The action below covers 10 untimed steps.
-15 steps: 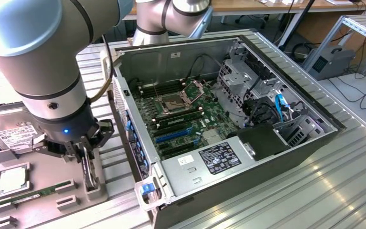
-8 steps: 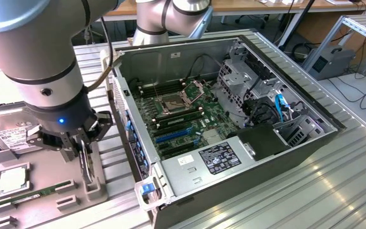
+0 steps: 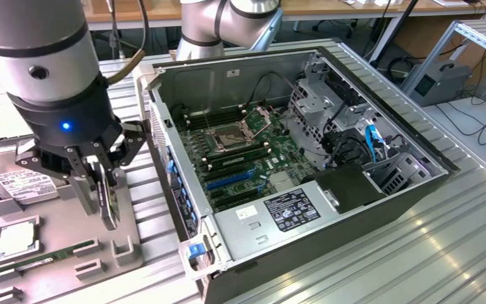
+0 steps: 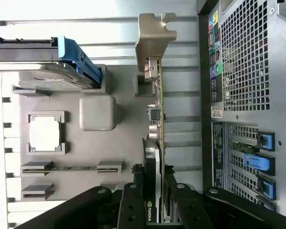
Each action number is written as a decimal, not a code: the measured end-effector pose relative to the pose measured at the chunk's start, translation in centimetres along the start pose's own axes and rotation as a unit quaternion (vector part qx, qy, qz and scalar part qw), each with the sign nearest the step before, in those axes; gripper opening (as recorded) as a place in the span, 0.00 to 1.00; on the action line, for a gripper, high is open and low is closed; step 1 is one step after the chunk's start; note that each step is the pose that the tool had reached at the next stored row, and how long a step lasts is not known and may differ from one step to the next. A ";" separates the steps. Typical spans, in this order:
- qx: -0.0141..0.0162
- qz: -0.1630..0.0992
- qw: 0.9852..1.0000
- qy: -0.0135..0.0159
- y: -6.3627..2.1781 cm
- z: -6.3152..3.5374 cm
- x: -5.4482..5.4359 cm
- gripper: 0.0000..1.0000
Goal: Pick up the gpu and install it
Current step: 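Pick up the gpu and move the gpu toward the slot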
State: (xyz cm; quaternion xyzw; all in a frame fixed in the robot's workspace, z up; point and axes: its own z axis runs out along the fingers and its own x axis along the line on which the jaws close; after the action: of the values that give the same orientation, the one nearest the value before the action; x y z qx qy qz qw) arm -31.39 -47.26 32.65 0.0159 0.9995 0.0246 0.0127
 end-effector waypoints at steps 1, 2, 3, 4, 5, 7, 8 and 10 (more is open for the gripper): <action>0.000 0.000 1.000 0.000 0.03 -0.59 0.0 0.27; 0.000 0.000 1.000 0.000 0.05 -0.98 0.0 0.27; 0.000 0.000 1.000 0.000 0.13 -2.59 -0.1 0.27; 0.000 0.000 1.000 0.000 0.18 -3.58 -0.1 0.27; 0.000 0.000 1.000 0.000 0.20 -3.98 -0.1 0.27; 0.000 0.000 1.000 0.000 0.25 -4.97 -0.1 0.27; 0.000 0.000 1.000 0.000 0.27 -5.51 -0.2 0.27; 0.000 0.000 1.000 -0.001 0.35 -7.06 -0.2 0.27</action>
State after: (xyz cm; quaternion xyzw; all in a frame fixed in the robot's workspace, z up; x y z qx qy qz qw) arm -31.36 -47.26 39.72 0.0159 0.9995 0.0246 0.0134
